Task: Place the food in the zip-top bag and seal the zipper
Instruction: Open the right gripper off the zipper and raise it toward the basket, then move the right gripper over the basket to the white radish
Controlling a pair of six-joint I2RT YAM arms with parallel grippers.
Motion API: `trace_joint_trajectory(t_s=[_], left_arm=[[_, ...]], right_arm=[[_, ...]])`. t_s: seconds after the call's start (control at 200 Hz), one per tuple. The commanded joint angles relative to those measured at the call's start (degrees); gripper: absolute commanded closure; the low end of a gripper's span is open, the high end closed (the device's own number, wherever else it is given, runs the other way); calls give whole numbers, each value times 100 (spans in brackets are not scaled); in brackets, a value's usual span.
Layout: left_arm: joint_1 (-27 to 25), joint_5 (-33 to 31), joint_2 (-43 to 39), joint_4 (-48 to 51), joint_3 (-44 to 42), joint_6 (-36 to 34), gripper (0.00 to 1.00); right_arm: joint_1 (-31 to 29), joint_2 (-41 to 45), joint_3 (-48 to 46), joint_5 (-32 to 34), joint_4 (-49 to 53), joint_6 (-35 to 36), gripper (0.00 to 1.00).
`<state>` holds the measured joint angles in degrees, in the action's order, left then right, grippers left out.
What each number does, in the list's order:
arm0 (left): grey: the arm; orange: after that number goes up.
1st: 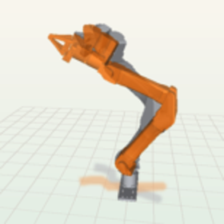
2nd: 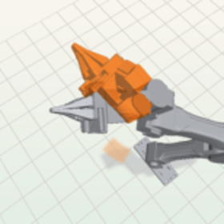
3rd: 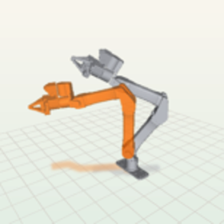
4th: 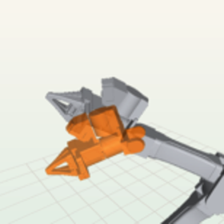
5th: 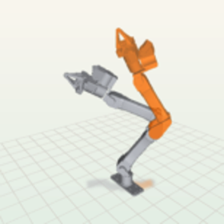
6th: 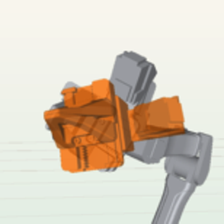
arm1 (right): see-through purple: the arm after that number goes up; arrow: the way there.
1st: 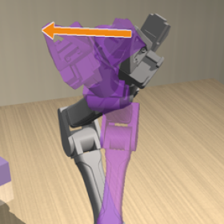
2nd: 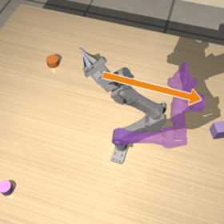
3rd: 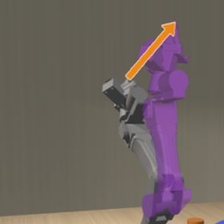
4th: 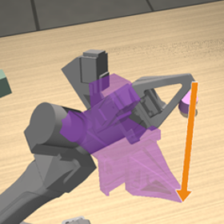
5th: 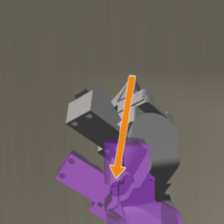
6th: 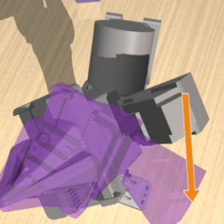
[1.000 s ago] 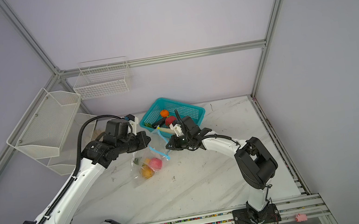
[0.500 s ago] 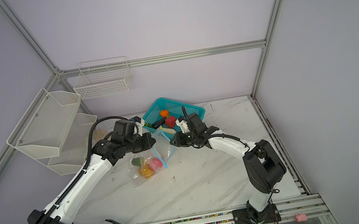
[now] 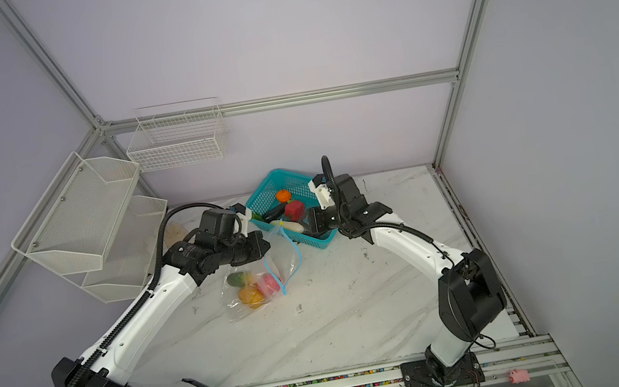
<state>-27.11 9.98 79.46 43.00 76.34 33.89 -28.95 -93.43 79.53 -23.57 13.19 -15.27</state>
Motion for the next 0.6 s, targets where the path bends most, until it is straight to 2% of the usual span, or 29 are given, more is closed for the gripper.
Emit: trace_joint_trajectory(t_s=[0.0, 0.27, 0.515, 0.595], left_arm=[[23, 18, -28, 41, -47, -14, 100], [22, 35, 64, 46, 43, -58, 100], [26, 21, 103, 186, 164, -122, 100], [18, 45, 362, 222, 251, -120, 100]], right_arm=[[103, -581, 453, 283, -26, 694, 52], [221, -2214, 1716, 384, 166, 1648, 51], [221, -3058, 2351, 290, 527, 2303, 50], [221, -3298, 2562, 289, 629, 2420, 48]])
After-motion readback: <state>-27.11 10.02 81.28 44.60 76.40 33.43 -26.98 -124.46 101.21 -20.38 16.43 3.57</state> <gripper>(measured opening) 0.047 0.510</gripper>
